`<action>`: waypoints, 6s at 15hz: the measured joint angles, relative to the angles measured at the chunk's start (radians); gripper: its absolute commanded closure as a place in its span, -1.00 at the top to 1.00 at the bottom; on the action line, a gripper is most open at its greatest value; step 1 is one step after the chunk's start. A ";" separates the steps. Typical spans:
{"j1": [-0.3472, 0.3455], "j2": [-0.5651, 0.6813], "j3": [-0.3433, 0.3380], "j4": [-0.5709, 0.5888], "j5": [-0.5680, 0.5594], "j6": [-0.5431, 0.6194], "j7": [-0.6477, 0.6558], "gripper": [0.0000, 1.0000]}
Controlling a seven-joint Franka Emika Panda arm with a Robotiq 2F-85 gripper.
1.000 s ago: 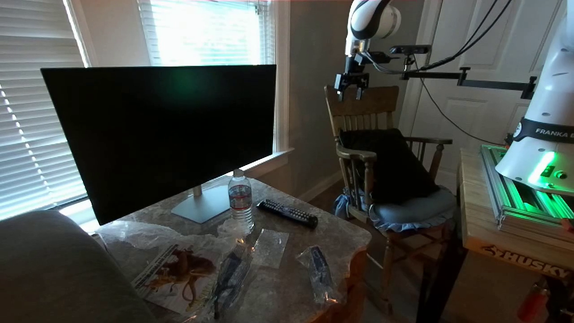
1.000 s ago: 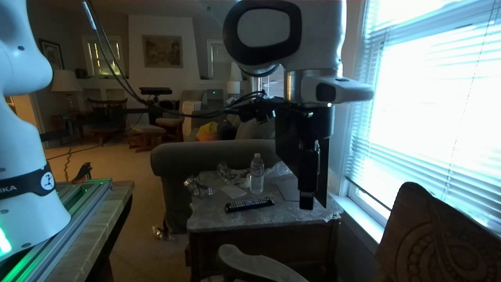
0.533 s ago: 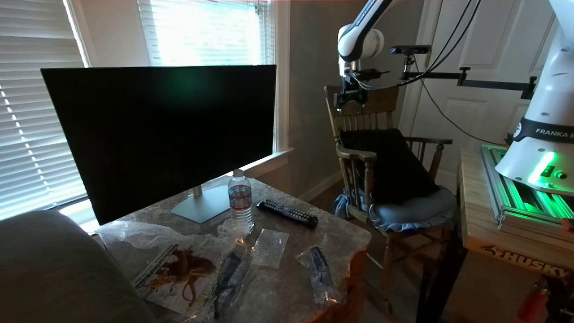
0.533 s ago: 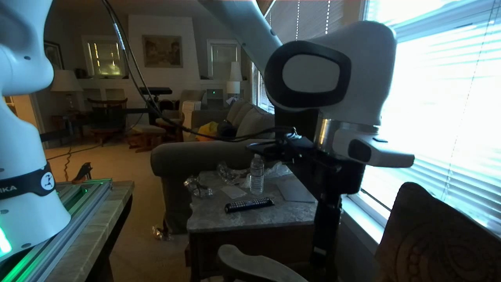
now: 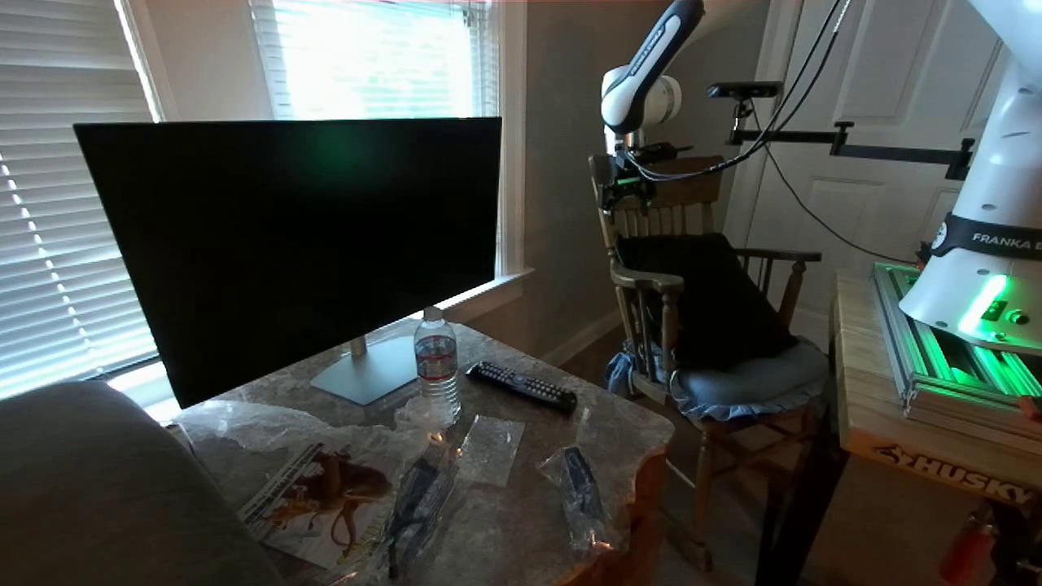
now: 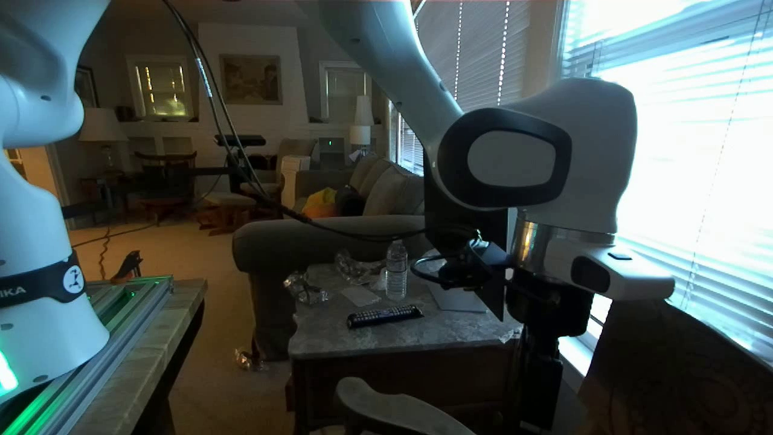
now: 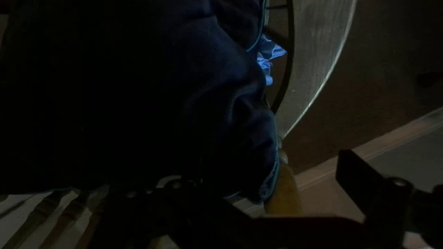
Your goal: Put the dark blue pillow on the sofa.
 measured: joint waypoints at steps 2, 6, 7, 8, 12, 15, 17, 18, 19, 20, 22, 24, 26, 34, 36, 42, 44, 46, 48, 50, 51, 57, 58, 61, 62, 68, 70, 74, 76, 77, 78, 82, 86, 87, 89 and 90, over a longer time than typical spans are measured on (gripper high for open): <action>0.000 0.000 0.000 0.002 0.000 0.000 0.000 1.00; 0.000 0.020 -0.011 0.004 0.000 0.000 0.010 1.00; -0.002 0.034 -0.016 0.009 0.000 0.005 0.014 1.00; -0.006 0.051 -0.019 0.017 0.000 0.015 0.017 1.00; -0.027 0.128 -0.019 0.066 0.001 0.046 0.025 1.00; -0.036 0.180 -0.018 0.100 0.001 0.066 0.025 1.00; -0.036 0.206 -0.021 0.121 0.001 0.066 0.025 0.49; -0.036 0.217 -0.023 0.131 0.001 0.066 0.025 0.51; -0.036 0.226 -0.024 0.139 0.001 0.066 0.025 0.36; -0.036 0.234 -0.024 0.148 0.001 0.066 0.025 0.22; -0.035 0.249 -0.027 0.165 0.001 0.066 0.025 -0.08; -0.035 0.264 -0.032 0.177 0.000 0.066 0.025 -0.35; -0.035 0.276 -0.037 0.187 0.000 0.066 0.025 -0.62; -0.036 0.273 -0.045 0.187 -0.003 0.033 -0.001 -1.00; -0.040 0.262 -0.048 0.180 -0.003 0.020 -0.023 -0.96; -0.090 0.140 -0.039 0.116 -0.003 -0.064 -0.182 -0.96; -0.111 0.077 -0.031 0.077 -0.003 -0.092 -0.248 -0.96; -0.135 0.011 -0.016 0.029 -0.003 -0.119 -0.329 -0.96; -0.161 -0.057 0.001 -0.029 -0.003 -0.142 -0.419 -0.96; -0.182 -0.127 0.014 -0.091 -0.003 -0.155 -0.499 -0.96; -0.190 -0.160 0.018 -0.121 -0.003 -0.163 -0.534 -0.96; -0.209 -0.365 0.046 -0.275 0.013 -0.226 -0.683 -0.96; -0.207 -0.396 0.053 -0.295 0.022 -0.232 -0.693 -0.96; -0.199 -0.482 0.071 -0.343 0.064 -0.257 -0.700 -0.84; -0.197 -0.503 0.074 -0.355 0.074 -0.262 -0.702 -0.84; -0.194 -0.529 0.075 -0.375 0.080 -0.263 -0.706 -0.96; -0.193 -0.525 0.072 -0.375 0.079 -0.262 -0.706 -0.96; -0.191 -0.530 0.069 -0.380 0.075 -0.264 -0.715 -0.96; -0.186 -0.570 0.068 -0.400 0.074 -0.267 -0.727 -0.96; -0.182 -0.600 0.068 -0.414 0.072 -0.275 -0.731 -0.96; -0.178 -0.637 0.068 -0.430 0.067 -0.287 -0.733 -0.96; -0.149 -0.819 0.067 -0.494 0.050 -0.359 -0.746 -0.96; -0.088 -1.016 0.071 -0.559 0.050 -0.425 -0.761 -0.96; -0.068 -1.064 0.074 -0.575 0.050 -0.435 -0.762 -0.96; -0.019 -1.158 0.085 -0.604 0.054 -0.446 -0.761 -0.96; 0.008 -1.199 0.092 -0.617 0.057 -0.448 -0.761 -0.96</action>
